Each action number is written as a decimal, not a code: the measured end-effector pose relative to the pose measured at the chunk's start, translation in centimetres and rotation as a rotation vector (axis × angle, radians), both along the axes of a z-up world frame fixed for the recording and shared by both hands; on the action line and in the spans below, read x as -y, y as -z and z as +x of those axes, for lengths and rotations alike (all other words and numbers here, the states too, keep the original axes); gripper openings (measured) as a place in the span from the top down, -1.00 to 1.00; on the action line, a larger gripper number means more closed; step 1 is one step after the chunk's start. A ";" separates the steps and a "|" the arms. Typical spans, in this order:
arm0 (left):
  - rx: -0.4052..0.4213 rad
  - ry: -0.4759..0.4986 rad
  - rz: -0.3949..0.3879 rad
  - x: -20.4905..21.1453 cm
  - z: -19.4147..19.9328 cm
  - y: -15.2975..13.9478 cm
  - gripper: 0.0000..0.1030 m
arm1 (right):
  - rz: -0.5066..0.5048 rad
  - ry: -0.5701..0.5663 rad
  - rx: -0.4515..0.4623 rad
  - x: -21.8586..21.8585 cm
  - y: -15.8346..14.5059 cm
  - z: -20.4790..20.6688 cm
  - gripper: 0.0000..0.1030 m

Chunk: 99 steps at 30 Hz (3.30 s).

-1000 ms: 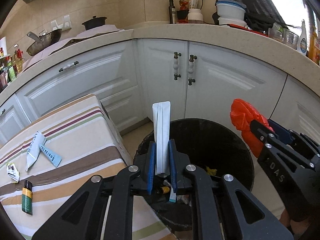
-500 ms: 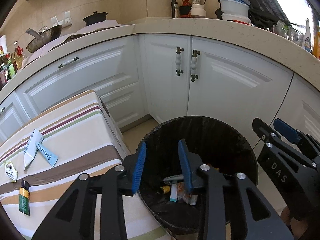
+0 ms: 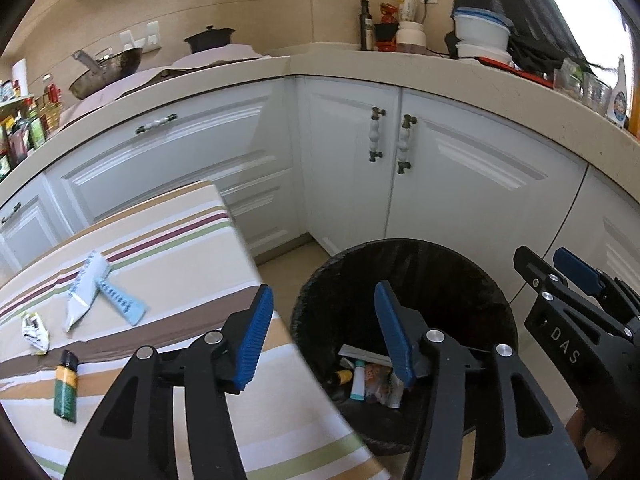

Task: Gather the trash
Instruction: 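Move both open tools back over the table toward the green bottle, then grasp the green-and-yellow bottle with the right tool, then grasp the yellow snack wrapper with the left tool while the right tool holds the bottle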

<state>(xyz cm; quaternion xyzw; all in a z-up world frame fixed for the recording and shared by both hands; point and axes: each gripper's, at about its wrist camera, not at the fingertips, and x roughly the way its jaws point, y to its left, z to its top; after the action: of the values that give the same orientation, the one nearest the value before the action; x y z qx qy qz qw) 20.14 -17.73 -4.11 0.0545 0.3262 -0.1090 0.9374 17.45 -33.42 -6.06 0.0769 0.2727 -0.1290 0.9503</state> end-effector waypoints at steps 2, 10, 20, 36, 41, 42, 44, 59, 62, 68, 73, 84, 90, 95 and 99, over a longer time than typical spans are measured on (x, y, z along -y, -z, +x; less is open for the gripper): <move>0.006 -0.016 0.002 -1.0 -0.4 -0.2 -0.08 | 0.001 -0.020 0.005 -1.0 -0.4 -0.1 0.03; 0.019 -0.132 -0.003 -7.7 -2.2 -1.0 -0.17 | 0.006 -0.122 0.018 -5.8 -1.5 -0.1 0.00; 0.026 -0.322 0.005 -17.2 -5.1 -1.1 -0.24 | -0.005 -0.317 0.014 -15.1 -2.6 0.1 -0.01; -0.025 -0.585 0.007 -30.3 -7.9 1.0 -0.27 | -0.011 -0.604 -0.092 -29.1 -1.2 0.0 -0.02; -0.043 -0.642 0.003 -33.3 -8.6 1.8 -0.28 | -0.015 -0.649 -0.142 -31.9 -0.3 0.2 -0.02; -0.047 -0.654 0.001 -34.0 -8.7 2.0 -0.28 | -0.013 -0.658 -0.152 -32.3 -0.2 0.3 -0.02; -0.054 -0.671 -0.002 -35.0 -8.9 2.2 -0.28 | -0.023 -0.669 -0.175 -33.4 0.2 0.4 -0.02; -0.070 -0.666 -0.059 -37.2 -9.0 2.8 -0.29 | -0.072 -0.666 -0.328 -35.9 2.7 1.9 0.55; -0.071 -0.646 -0.063 -36.5 -8.7 2.8 -0.29 | -0.051 -0.665 -0.321 -35.3 2.7 1.9 0.55; -0.067 -0.597 -0.066 -34.5 -7.8 2.5 -0.29 | -0.047 -0.643 -0.275 -33.8 1.9 1.8 0.56; -0.067 -0.556 -0.059 -32.6 -6.7 2.3 -0.29 | -0.050 -0.605 -0.249 -31.7 1.5 2.2 0.55; -0.077 -0.512 -0.037 -29.8 -3.8 2.4 -0.29 | -0.057 -0.519 -0.218 -26.9 1.4 4.7 0.56; -0.088 -0.503 -0.018 -28.9 -2.0 2.8 -0.29 | -0.044 -0.500 -0.221 -25.2 1.7 6.3 0.56; -0.098 -0.505 -0.006 -28.9 -0.3 3.0 -0.29 | -0.038 -0.499 -0.222 -24.6 1.7 7.6 0.55; -0.108 -0.510 0.013 -29.1 1.0 3.3 -0.29 | -0.031 -0.501 -0.225 -24.3 1.8 8.6 0.55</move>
<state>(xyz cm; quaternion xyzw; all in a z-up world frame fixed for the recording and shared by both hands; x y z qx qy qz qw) 21.10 11.32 -7.37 -0.0295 0.3798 0.1301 0.9154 26.00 -9.12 -7.87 -0.0223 0.3850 0.0980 0.9174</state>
